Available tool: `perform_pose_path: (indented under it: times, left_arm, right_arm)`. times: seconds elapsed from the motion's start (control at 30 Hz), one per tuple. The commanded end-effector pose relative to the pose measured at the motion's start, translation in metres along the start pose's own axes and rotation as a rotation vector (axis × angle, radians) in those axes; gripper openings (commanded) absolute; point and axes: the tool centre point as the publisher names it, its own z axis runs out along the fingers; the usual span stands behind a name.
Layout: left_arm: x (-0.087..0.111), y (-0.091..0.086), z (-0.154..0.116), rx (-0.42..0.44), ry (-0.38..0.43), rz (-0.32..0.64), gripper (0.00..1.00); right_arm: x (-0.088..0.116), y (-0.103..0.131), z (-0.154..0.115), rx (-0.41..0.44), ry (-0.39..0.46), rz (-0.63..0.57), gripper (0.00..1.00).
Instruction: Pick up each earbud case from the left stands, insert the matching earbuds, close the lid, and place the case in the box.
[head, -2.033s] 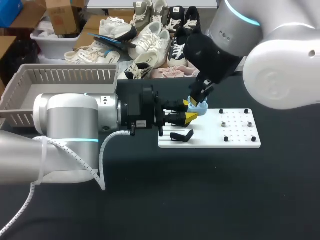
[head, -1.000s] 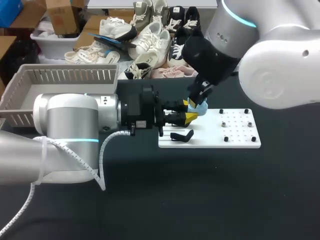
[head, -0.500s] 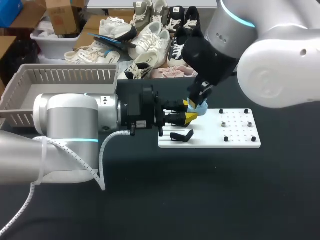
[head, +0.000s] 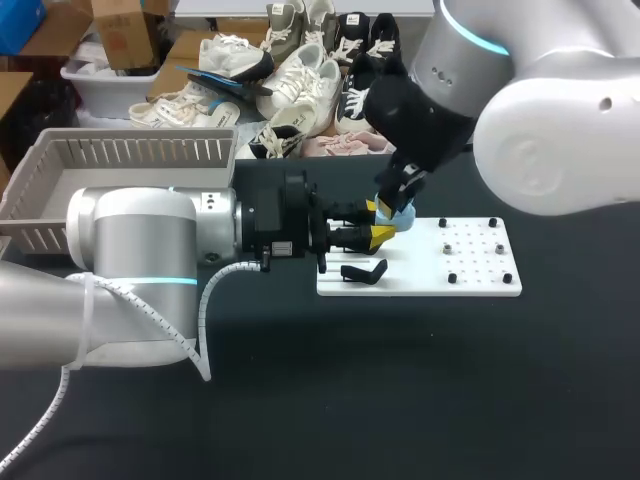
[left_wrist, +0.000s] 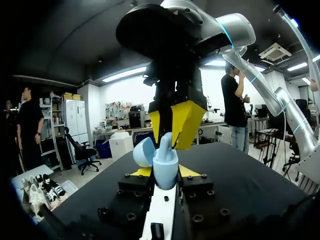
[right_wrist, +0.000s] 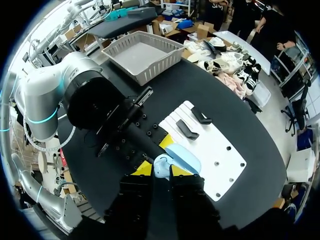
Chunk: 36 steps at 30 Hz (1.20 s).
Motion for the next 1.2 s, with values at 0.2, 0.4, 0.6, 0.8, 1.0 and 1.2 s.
perform_pose_path:
  times: [0.2, 0.4, 0.6, 0.8, 1.0, 1.2]
  left_arm:
    - [0.0000, -0.0012, 0.0006, -0.007, -0.003, 0.002, 0.00]
    - [0.0000, -0.0012, 0.0006, -0.007, -0.003, 0.002, 0.00]
    - [0.0000, -0.0012, 0.0006, -0.007, -0.003, 0.002, 0.00]
    - [0.0000, -0.0012, 0.0006, -0.007, -0.003, 0.002, 0.00]
    - [0.0000, -0.0012, 0.0006, -0.007, -0.003, 0.002, 0.00]
    - [0.0000, -0.0012, 0.0006, -0.007, -0.003, 0.002, 0.00]
  right_arm:
    - [-0.0022, 0.0000, 0.0009, 0.003, 0.006, 0.002, 0.00]
    - [-0.0041, -0.0002, 0.0006, 0.004, 0.006, -0.001, 0.00]
    - [-0.0053, -0.0020, -0.0031, 0.010, 0.003, -0.003, 0.00]
    - [-0.0036, -0.0027, -0.0016, 0.011, 0.005, 0.001, 0.00]
    - [-0.0023, -0.0033, 0.0004, 0.010, 0.010, 0.005, 0.00]
    - [-0.0034, -0.0027, 0.0016, 0.009, 0.013, 0.004, 0.00]
